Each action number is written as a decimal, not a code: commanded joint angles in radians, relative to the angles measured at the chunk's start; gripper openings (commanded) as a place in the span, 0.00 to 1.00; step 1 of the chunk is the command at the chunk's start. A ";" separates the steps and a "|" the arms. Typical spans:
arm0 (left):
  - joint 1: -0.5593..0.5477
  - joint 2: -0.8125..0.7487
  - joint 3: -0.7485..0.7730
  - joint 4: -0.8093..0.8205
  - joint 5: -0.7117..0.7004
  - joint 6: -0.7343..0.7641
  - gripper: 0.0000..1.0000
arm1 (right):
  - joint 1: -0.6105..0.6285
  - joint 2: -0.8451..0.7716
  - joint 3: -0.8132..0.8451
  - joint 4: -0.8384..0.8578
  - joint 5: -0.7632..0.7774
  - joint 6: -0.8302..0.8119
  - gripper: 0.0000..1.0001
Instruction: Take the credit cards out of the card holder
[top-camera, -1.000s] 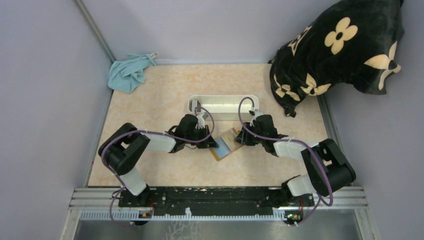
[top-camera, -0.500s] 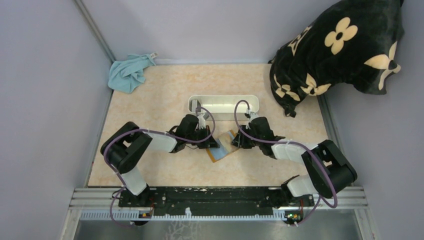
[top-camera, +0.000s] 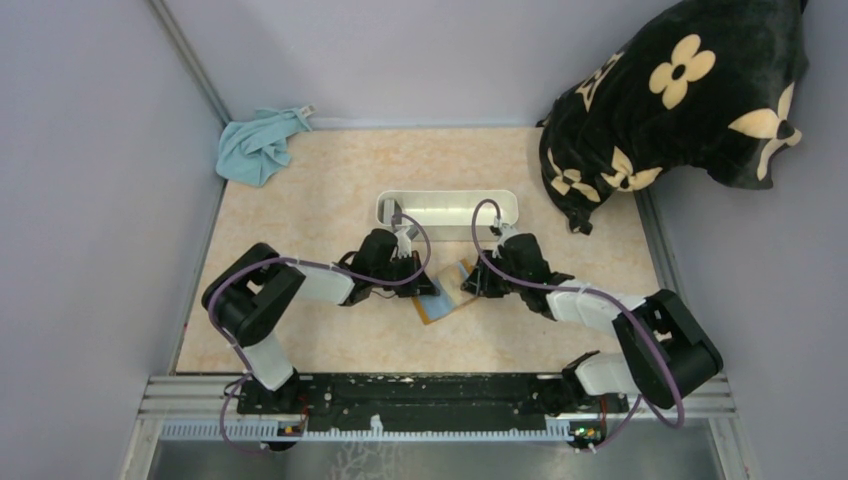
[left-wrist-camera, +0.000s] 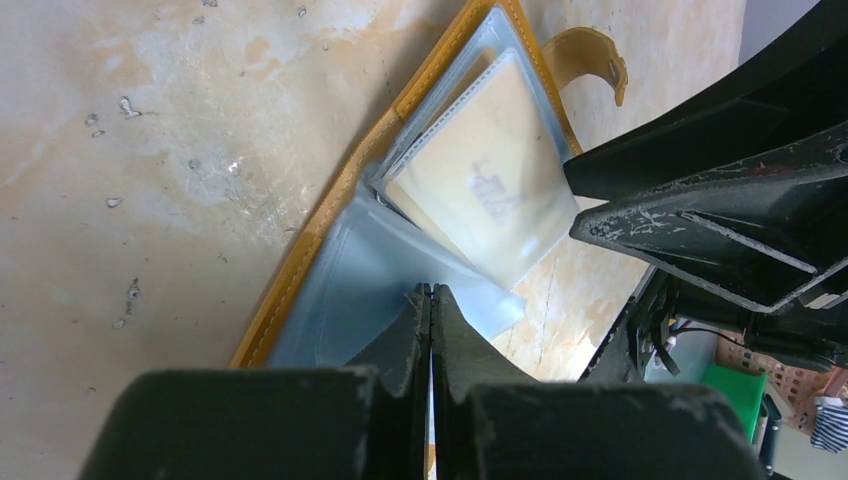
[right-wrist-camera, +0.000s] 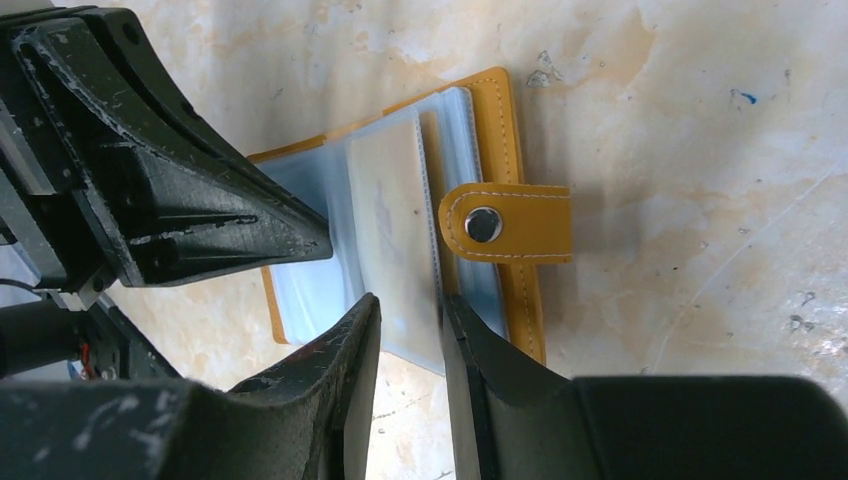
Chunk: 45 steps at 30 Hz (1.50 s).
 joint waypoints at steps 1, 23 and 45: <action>-0.008 0.037 -0.009 -0.067 -0.027 0.026 0.00 | 0.024 -0.043 0.031 0.009 -0.032 0.021 0.30; -0.008 0.003 -0.015 -0.089 -0.042 0.047 0.07 | 0.089 -0.070 0.091 -0.095 0.054 -0.011 0.02; -0.003 -0.275 0.023 -0.332 -0.183 0.102 0.47 | 0.426 0.050 0.313 -0.362 0.675 -0.159 0.00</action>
